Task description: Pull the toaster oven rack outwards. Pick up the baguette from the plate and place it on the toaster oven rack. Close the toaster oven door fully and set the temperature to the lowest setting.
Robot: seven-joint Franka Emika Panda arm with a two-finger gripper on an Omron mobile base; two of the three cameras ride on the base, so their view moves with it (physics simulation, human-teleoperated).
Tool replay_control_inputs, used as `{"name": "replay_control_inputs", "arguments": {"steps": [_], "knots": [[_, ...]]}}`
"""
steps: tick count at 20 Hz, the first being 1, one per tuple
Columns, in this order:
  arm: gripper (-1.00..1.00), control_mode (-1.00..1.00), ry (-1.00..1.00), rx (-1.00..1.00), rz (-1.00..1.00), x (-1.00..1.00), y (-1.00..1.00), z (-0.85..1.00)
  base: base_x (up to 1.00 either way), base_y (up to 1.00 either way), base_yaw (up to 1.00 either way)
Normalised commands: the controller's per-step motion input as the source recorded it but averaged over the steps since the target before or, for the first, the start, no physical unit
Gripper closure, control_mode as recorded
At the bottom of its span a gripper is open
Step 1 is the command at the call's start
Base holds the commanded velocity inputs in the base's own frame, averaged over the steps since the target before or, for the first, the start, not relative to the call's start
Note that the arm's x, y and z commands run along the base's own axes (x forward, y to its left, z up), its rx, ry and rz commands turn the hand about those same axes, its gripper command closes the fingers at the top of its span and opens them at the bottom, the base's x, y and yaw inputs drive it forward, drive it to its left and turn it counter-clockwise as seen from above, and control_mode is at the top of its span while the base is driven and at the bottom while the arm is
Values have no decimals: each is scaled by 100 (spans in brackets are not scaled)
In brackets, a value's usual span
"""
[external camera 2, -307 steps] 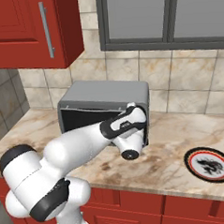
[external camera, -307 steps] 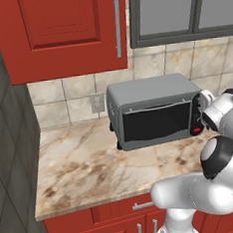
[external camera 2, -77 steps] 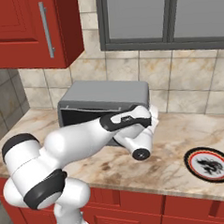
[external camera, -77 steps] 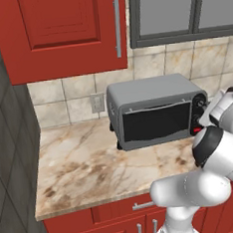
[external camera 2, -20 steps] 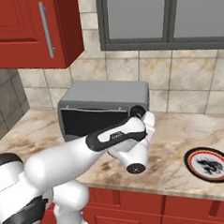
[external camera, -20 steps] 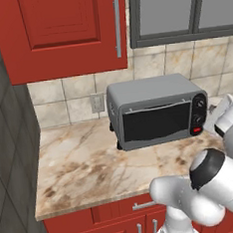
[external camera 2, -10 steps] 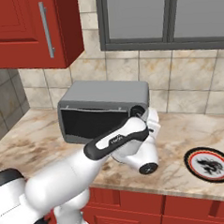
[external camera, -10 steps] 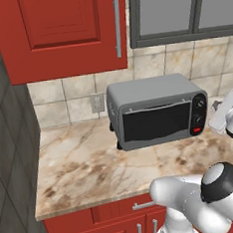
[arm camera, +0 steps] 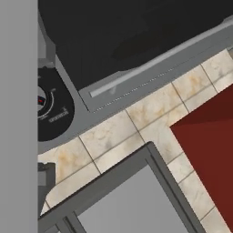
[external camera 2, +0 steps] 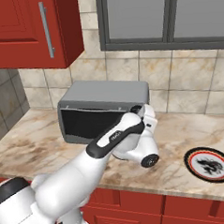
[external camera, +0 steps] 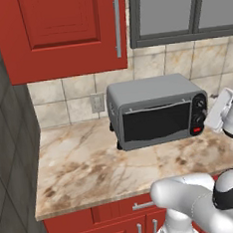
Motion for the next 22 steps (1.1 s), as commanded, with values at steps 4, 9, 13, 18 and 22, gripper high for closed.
{"name": "replay_control_inputs", "arguments": {"steps": [4, 9, 13, 18, 22], "knots": [[-100, -100, 8, 0, 0, 8, 1, -11, 0, 0, 0], [-100, -100, 1, 0, -6, 0, 0, -1, 0, 0, 0], [-100, -100, 0, 0, -12, 10, 0, -1, 0, 0, 0], [-100, -100, 0, 0, -14, 23, 0, -8, 0, 0, 0], [-100, -100, 3, 1, -12, 15, 0, 0, 0, 0, 0]]}}
